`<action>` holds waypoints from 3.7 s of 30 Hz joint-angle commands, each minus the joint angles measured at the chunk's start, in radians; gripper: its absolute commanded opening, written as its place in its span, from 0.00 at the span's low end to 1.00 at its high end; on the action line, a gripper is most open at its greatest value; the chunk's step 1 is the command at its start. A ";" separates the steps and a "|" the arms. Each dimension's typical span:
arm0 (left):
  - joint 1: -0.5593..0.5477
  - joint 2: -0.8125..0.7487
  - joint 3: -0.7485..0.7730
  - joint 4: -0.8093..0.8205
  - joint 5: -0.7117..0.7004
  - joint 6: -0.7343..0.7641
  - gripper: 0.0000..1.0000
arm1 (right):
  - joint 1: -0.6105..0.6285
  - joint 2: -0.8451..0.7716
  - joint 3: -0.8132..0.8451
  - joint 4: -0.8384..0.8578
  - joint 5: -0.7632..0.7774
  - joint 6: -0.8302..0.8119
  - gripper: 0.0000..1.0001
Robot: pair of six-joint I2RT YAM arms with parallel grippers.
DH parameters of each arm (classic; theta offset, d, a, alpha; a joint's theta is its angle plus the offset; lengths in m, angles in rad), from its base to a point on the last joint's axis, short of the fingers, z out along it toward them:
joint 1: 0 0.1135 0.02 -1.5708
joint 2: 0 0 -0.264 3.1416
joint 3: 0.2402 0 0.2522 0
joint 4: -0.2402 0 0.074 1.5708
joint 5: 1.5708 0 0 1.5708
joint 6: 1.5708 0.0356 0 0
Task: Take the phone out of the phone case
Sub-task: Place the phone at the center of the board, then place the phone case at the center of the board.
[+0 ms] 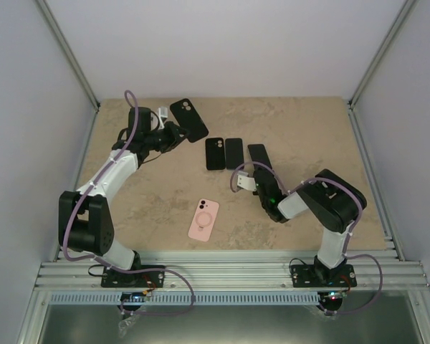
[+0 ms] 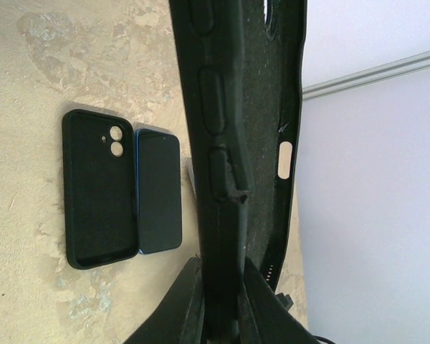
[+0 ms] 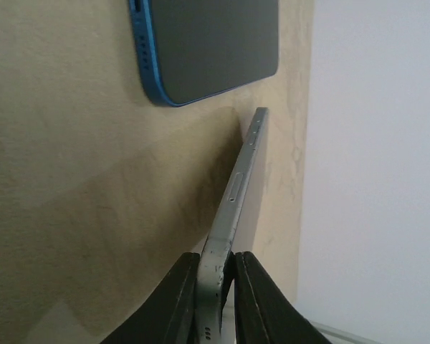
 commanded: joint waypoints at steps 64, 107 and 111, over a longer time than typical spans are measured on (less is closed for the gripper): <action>0.012 -0.005 0.042 -0.078 -0.007 0.145 0.00 | -0.165 -0.079 0.371 -0.740 -0.473 0.049 0.85; 0.118 0.618 0.376 -0.568 0.204 0.773 0.00 | -0.416 -0.582 0.360 -1.043 -1.006 0.668 0.98; 0.118 0.650 0.381 -0.565 0.203 0.772 0.00 | -0.418 -0.573 0.362 -1.044 -1.022 0.673 0.98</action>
